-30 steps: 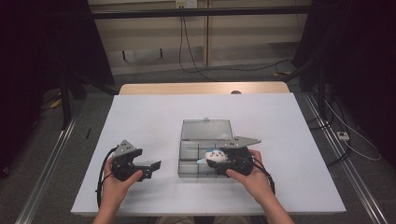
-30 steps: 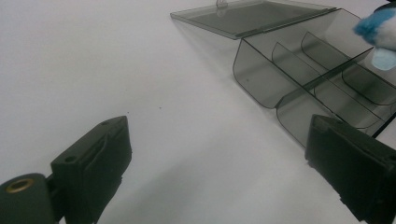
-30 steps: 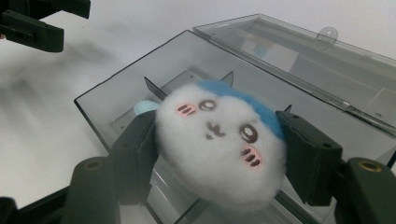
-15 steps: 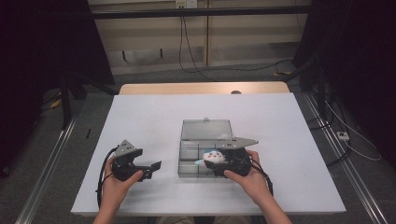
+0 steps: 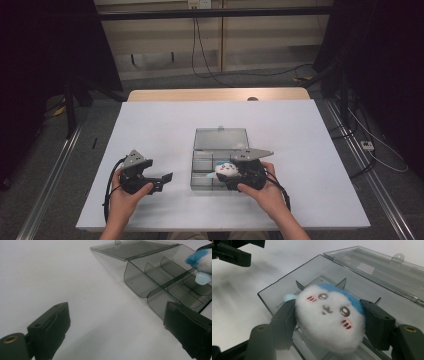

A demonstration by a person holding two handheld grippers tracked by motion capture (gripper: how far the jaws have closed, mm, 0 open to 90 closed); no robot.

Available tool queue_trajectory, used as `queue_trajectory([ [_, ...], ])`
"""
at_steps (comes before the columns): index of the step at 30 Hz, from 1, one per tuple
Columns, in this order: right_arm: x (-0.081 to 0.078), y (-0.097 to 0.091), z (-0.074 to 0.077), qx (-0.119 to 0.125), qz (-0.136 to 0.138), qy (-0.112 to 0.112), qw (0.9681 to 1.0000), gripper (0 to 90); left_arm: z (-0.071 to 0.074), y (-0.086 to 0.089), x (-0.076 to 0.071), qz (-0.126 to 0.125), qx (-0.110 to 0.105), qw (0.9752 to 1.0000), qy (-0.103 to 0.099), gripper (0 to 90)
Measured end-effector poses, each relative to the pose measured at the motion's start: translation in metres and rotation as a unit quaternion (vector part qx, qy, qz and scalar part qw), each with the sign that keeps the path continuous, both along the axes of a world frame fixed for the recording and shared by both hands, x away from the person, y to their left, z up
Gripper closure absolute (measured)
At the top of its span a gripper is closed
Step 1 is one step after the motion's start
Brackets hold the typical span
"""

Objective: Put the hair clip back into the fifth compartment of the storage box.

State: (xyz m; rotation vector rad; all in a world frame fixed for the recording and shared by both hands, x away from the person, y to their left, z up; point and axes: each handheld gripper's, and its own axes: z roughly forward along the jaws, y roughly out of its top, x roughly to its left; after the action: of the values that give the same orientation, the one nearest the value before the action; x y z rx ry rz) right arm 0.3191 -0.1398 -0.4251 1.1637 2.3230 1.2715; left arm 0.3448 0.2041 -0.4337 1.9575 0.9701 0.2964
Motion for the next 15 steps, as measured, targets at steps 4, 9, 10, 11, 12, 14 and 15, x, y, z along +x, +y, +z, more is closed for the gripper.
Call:
queue_trajectory([
  [4,0.0010,-0.0012,-0.0009,0.003,-0.005,0.002,1.0000,32.8,0.0000,-0.0004,-0.0002,-0.001,0.000,1.0000,0.001,7.3],
  [9,0.0010,-0.0009,-0.0021,0.003,-0.007,0.005,1.0000,32.8,0.0000,-0.0006,-0.0005,-0.003,0.003,1.0000,0.002,7.3],
  [10,0.0010,-0.0006,-0.0023,0.003,-0.006,0.005,1.0000,32.8,0.0000,-0.0005,-0.0006,-0.004,0.003,1.0000,0.001,7.3],
  [11,0.0009,-0.0002,-0.0022,0.002,-0.006,0.004,1.0000,32.8,0.0001,-0.0004,-0.0006,-0.004,0.003,1.0000,0.000,7.3],
  [12,0.0009,0.0001,-0.0025,0.001,-0.006,0.003,1.0000,32.8,0.0002,-0.0004,-0.0006,-0.004,0.001,1.0000,0.000,7.3],
  [14,0.0012,0.0004,-0.0027,0.001,-0.007,0.003,1.0000,32.7,0.0010,-0.0003,-0.0007,-0.004,0.003,1.0000,-0.001,7.3],
  [15,0.0016,0.0000,-0.0028,0.001,-0.007,0.004,1.0000,32.8,0.0011,-0.0004,-0.0006,-0.004,0.002,1.0000,-0.001,7.3],
])
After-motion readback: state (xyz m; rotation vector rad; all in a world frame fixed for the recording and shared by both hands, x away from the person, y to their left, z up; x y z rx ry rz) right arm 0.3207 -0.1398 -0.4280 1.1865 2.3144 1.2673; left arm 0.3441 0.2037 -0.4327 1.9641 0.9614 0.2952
